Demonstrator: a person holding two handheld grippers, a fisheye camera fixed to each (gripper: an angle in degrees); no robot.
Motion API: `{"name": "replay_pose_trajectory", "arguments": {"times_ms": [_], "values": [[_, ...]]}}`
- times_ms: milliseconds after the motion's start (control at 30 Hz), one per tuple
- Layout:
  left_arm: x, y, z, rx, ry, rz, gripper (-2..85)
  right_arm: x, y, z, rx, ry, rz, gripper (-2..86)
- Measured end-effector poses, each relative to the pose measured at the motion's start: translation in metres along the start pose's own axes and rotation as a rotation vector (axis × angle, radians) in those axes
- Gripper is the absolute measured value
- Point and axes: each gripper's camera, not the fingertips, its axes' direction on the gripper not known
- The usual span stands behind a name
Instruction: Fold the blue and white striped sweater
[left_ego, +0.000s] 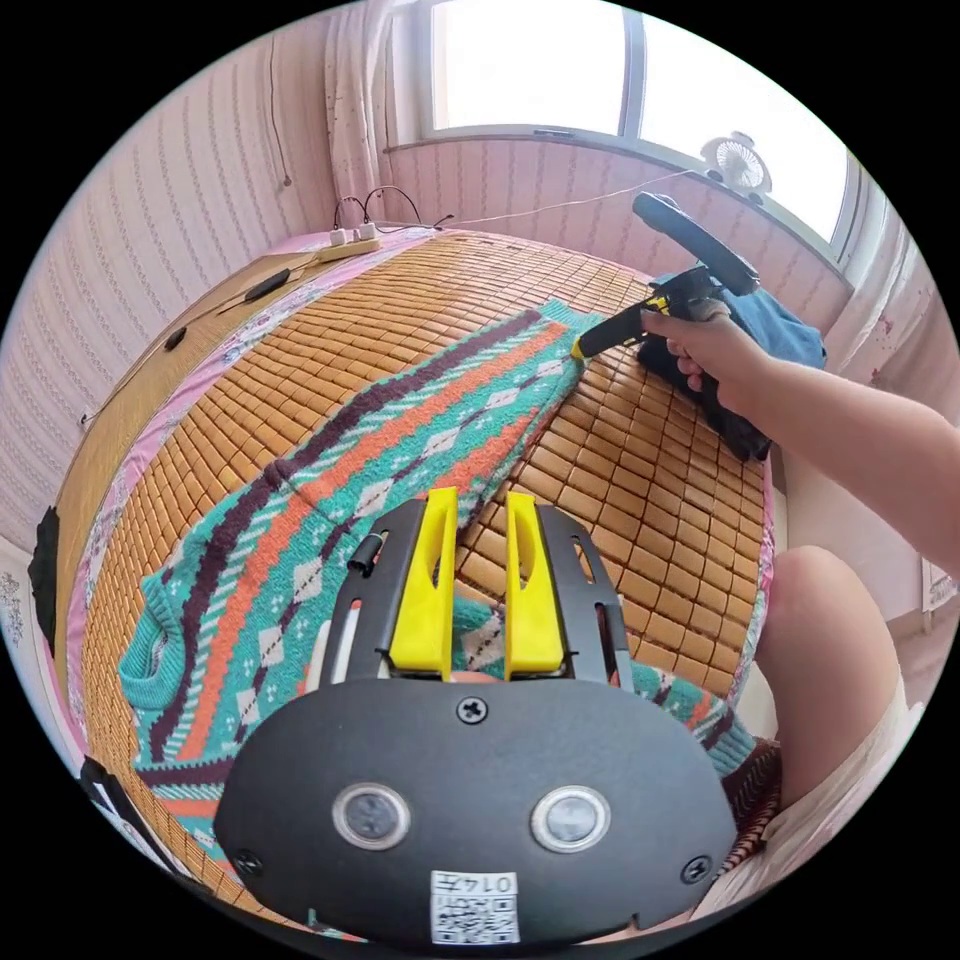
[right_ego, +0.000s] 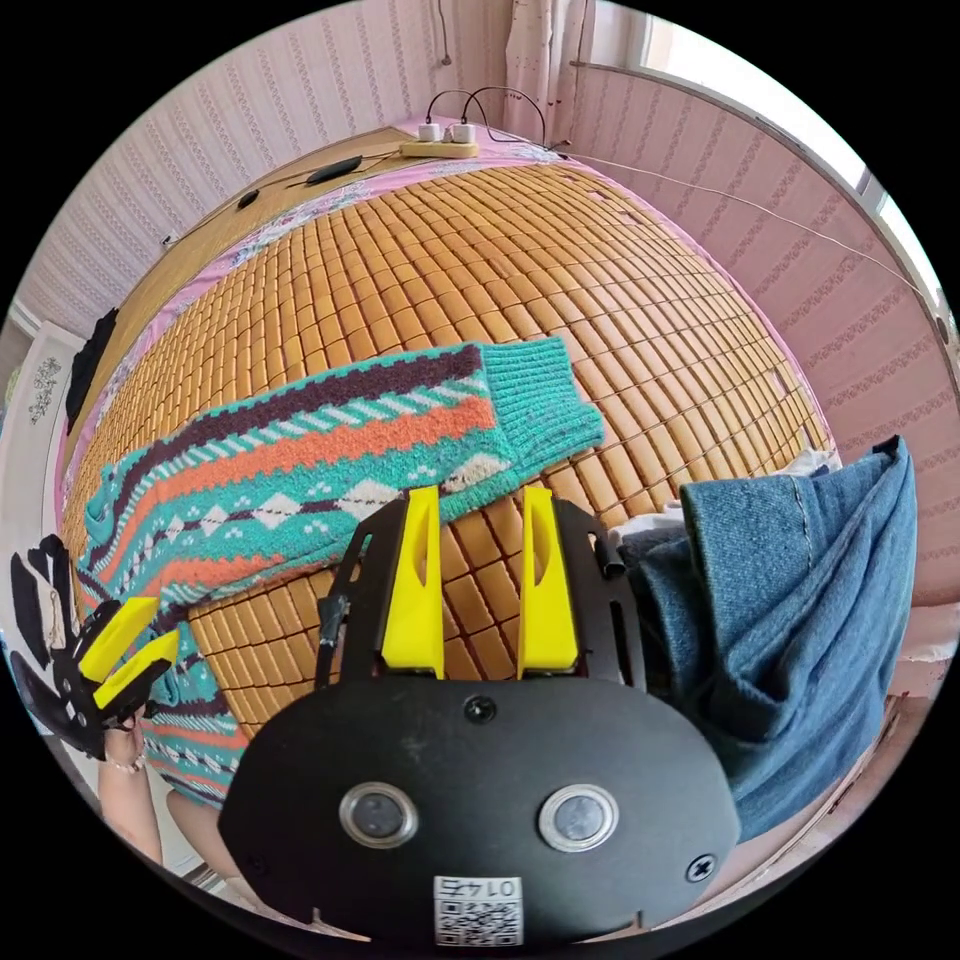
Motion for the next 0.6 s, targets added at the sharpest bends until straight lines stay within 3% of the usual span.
{"name": "replay_pose_trajectory", "arguments": {"times_ms": [100, 233, 400, 600], "values": [[-0.002, -0.012, 0.034, -0.131, -0.018, 0.013, 7.8, 0.006, 0.004, -0.005, 0.049, -0.041, -0.007, 10.0], [-0.006, -0.016, 0.033, -0.131, -0.020, 0.035, 5.5, 0.003, 0.011, -0.015, 0.083, -0.049, -0.060, 6.8], [-0.020, -0.009, 0.022, -0.052, -0.015, -0.037, 3.7, -0.003, 0.022, -0.056, 0.213, -0.172, -0.089, 5.1], [-0.062, 0.020, -0.009, 0.072, 0.165, -0.222, 5.7, -0.091, 0.056, -0.167, 0.502, -0.452, -0.374, 4.7]]}}
